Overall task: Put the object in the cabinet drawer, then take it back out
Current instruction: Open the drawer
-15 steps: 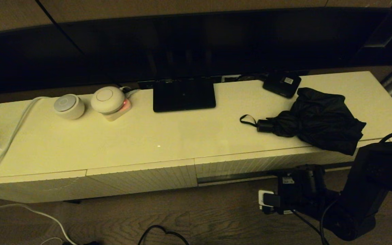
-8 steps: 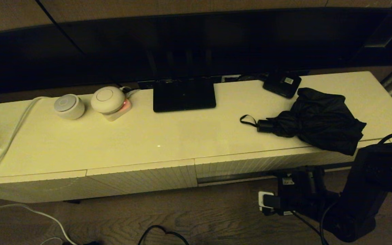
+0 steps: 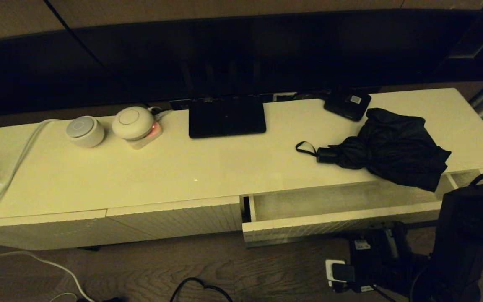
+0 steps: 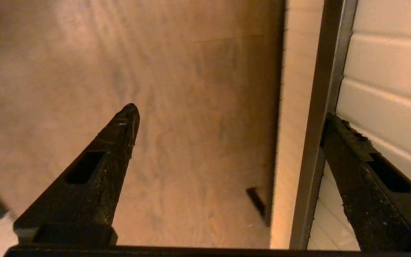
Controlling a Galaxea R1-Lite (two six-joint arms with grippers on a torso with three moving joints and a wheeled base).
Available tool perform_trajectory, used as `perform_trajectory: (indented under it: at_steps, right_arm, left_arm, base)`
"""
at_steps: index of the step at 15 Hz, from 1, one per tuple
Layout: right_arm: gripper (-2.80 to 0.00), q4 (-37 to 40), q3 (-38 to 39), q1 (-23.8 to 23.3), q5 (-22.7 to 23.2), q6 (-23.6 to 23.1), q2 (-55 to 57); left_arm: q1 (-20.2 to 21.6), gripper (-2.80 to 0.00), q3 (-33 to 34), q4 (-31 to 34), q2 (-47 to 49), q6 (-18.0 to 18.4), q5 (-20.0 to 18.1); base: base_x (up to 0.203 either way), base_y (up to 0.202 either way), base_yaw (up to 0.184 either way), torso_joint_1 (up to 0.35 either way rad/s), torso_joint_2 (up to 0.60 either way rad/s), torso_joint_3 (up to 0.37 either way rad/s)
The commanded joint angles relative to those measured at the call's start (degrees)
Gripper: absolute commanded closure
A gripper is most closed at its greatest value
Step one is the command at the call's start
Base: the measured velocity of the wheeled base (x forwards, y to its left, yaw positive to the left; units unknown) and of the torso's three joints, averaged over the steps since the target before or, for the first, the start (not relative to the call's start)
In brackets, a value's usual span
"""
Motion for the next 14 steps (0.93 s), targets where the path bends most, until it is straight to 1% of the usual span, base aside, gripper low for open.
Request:
perform_trajectory:
  at_steps: [1,5,9,12,14]
  right_arm:
    - [-2.80,-0.51,2.71,0.10,0.04,-0.39,-1.16]
    - [-2.80,-0.51,7.46,0.12,0.23,-0.33,-2.95]
    - [-2.80,-0.48,8.43,0.12,0.35,-0.26,-7.17]
    - [-2.80,-0.29,10.62,0.12,0.44,1.47,-11.28]
    - [-2.80,-0.25,11.75,0.12,0.45,1.80,-14.27]
  left_arm:
    - [0.02,0.00,0.18,-0.01,0.00,0.01,0.03]
    - [0.02,0.00,0.18,-0.01,0.00,0.01,0.03]
    - [0.02,0.00,0.18,-0.01,0.00,0.01,0.03]
    - [0.02,0.00,0.18,-0.01,0.00,0.01,0.03]
    - [0.02,0.00,0.18,-0.01,0.00,0.01,0.03]
  base:
    - [0.000,0.000,0.000,0.000,0.00,0.000]
    - [0.000,0.000,0.000,0.000,0.00,0.000]
    - [0.000,0.000,0.000,0.000,0.00,0.000]
    - [0.000,0.000,0.000,0.000,0.00,0.000]
    - [0.000,0.000,0.000,0.000,0.00,0.000]
